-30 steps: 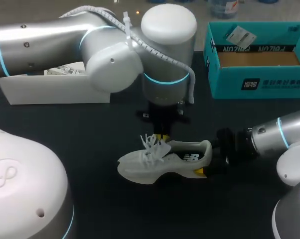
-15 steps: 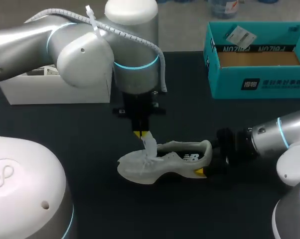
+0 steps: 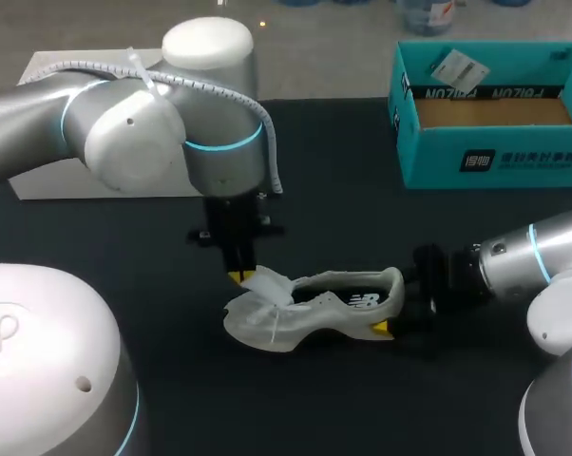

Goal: Take the shoe out of the shoebox, open the shoe tongue, remove and reinsert the insole, then place the shoe into the shoebox

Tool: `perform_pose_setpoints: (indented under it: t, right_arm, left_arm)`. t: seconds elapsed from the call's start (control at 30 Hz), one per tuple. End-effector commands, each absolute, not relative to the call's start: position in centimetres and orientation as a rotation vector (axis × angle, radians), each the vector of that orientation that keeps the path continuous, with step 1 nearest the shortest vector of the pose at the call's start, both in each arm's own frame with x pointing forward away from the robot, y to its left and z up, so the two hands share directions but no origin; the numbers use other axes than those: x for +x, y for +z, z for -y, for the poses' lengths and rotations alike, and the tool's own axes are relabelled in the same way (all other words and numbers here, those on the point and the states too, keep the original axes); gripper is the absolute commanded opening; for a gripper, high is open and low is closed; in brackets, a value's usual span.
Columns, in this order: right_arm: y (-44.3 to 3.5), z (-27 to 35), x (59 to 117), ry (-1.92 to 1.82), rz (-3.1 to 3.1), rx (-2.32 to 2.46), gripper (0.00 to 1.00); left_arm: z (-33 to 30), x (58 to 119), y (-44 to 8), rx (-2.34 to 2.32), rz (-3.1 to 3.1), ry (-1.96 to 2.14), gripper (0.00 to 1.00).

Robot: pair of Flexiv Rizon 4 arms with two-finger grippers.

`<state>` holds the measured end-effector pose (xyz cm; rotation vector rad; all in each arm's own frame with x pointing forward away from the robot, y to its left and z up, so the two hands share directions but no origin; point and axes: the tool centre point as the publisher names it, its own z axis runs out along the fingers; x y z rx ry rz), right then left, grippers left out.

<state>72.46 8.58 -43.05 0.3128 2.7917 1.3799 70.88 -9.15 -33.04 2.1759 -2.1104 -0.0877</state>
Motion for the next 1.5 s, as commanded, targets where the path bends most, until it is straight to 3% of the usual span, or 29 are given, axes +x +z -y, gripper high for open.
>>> perform_pose_setpoints:
  t: [0.03, 0.53, 0.57, 0.63, 0.7, 0.77, 0.8, 1.23, 1.5]
  right_arm:
    - [-43.9, -9.0, 72.1, 1.371, -2.796, 0.315, 0.0]
    - [-43.9, -9.0, 72.1, 1.371, -2.796, 0.315, 0.0]
    - [-43.9, -9.0, 72.1, 1.371, -2.796, 0.315, 0.0]
    - [-43.9, -9.0, 72.1, 1.371, -2.796, 0.315, 0.0]
    - [-43.9, -9.0, 72.1, 1.371, -2.796, 0.315, 0.0]
    - [-43.9, -9.0, 72.1, 1.371, -2.796, 0.315, 0.0]
    - [-43.9, -9.0, 72.1, 1.371, -2.796, 0.315, 0.0]
    - [-43.9, -9.0, 72.1, 1.371, -2.796, 0.315, 0.0]
    - [-43.9, -9.0, 72.1, 1.371, -2.796, 0.315, 0.0]
  left_arm:
    - [9.1, 70.8, -35.2, 2.21, 2.099, -0.12, 0.0]
    - [7.3, 70.3, -37.8, 2.261, 2.039, -0.227, 0.0]
    - [7.4, 70.3, -37.7, 2.248, 2.043, -0.218, 0.07]
    - [7.7, 70.2, -37.3, 2.227, 2.059, -0.195, 0.32]
    - [8.0, 70.2, -37.1, 2.215, 2.064, -0.178, 0.69]
    - [8.2, 70.2, -36.7, 2.211, 2.069, -0.168, 0.96]
    - [8.3, 70.3, -36.5, 2.208, 2.074, -0.154, 1.0]
    - [10.0, 71.5, -31.2, 1.954, 2.263, 0.049, 1.0]
    - [11.8, 73.5, -28.4, 1.471, 2.541, -0.016, 1.0]
